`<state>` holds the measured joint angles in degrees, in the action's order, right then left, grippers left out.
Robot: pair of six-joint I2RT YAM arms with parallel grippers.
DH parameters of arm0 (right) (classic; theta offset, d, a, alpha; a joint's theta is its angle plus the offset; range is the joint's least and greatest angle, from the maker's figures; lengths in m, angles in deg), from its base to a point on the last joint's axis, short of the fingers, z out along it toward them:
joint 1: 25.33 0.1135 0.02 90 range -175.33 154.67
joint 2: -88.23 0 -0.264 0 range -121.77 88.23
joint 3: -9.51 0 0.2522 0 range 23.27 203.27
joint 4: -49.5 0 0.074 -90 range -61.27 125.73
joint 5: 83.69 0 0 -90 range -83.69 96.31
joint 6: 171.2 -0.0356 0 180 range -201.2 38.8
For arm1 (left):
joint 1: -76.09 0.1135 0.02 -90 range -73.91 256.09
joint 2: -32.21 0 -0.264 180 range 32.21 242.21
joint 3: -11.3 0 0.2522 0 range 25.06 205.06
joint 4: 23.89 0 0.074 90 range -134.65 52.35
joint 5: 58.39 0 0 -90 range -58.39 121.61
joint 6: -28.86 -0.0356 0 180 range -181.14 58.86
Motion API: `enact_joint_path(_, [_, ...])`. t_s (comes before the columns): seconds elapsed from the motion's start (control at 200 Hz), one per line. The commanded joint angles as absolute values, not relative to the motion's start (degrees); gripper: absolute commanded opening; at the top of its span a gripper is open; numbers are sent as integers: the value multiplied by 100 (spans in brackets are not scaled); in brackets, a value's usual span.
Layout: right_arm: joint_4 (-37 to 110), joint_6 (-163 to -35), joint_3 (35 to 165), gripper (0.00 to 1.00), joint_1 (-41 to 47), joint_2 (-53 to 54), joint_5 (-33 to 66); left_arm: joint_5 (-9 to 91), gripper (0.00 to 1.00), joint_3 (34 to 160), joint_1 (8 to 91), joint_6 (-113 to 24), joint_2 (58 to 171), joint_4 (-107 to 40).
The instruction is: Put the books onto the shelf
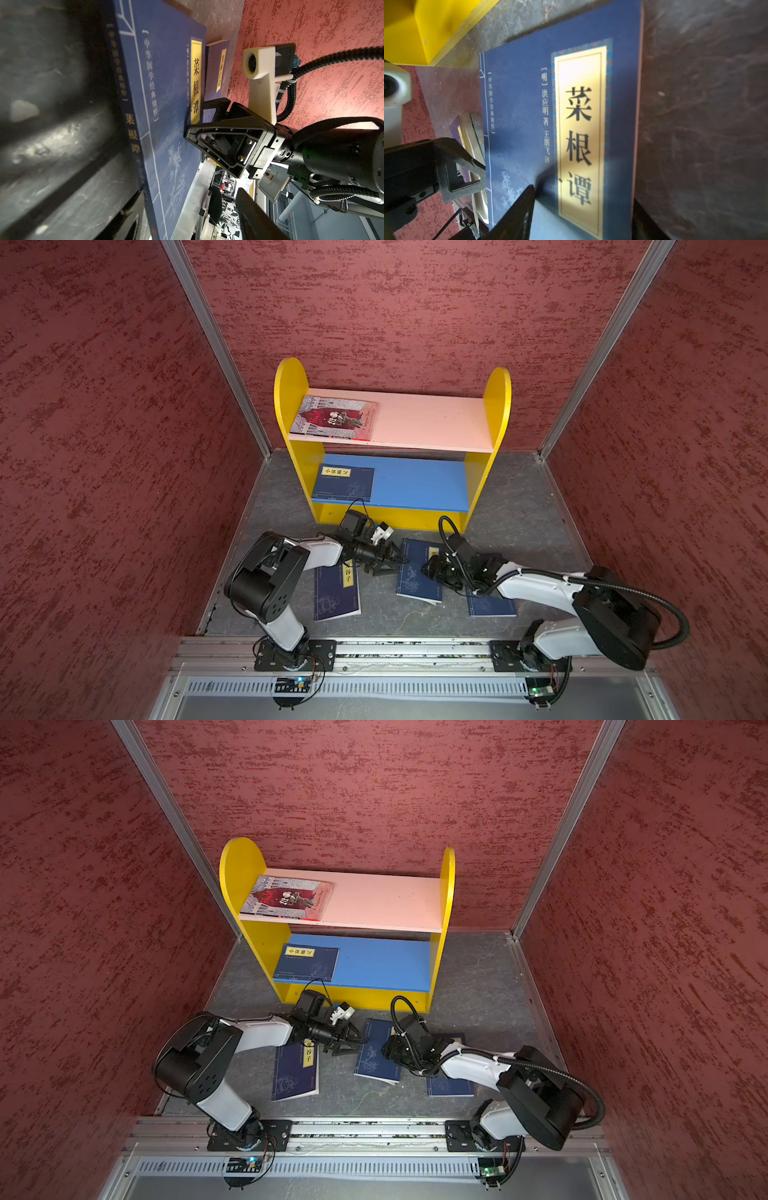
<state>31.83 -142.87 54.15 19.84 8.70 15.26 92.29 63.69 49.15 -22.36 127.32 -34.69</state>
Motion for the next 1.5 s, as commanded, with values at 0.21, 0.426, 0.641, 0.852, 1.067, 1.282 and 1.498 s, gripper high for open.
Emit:
enact_joint_path(0.21, [3103,-14238,5245,62,2046,912,1800,9631,70,6689,4615,-2254,13157,-3039])
enact_joint_path(0.426, [3178,-14229,5201,62,2044,774,1753,9095,71,6867,4469,-2796,13223,-3847])
enact_joint_path(0.641, [3297,-14225,5249,61,2046,632,1763,8428,72,6969,4348,-3247,13306,-4772])
enact_joint_path(0.852, [3205,-14176,5281,59,2046,748,1795,8332,73,6906,4374,-3141,13324,-4944])
enact_joint_path(1.067, [3127,-14198,5167,53,2046,1194,1835,8294,73,6791,4541,-3119,13506,-4777])
enact_joint_path(1.282, [3051,-14207,4915,50,2046,2022,1861,8337,73,6792,4647,-3188,13650,-4688])
enact_joint_path(1.498, [2191,-14348,4873,58,2037,2332,1406,7328,71,7142,4608,-3891,13363,-5728])
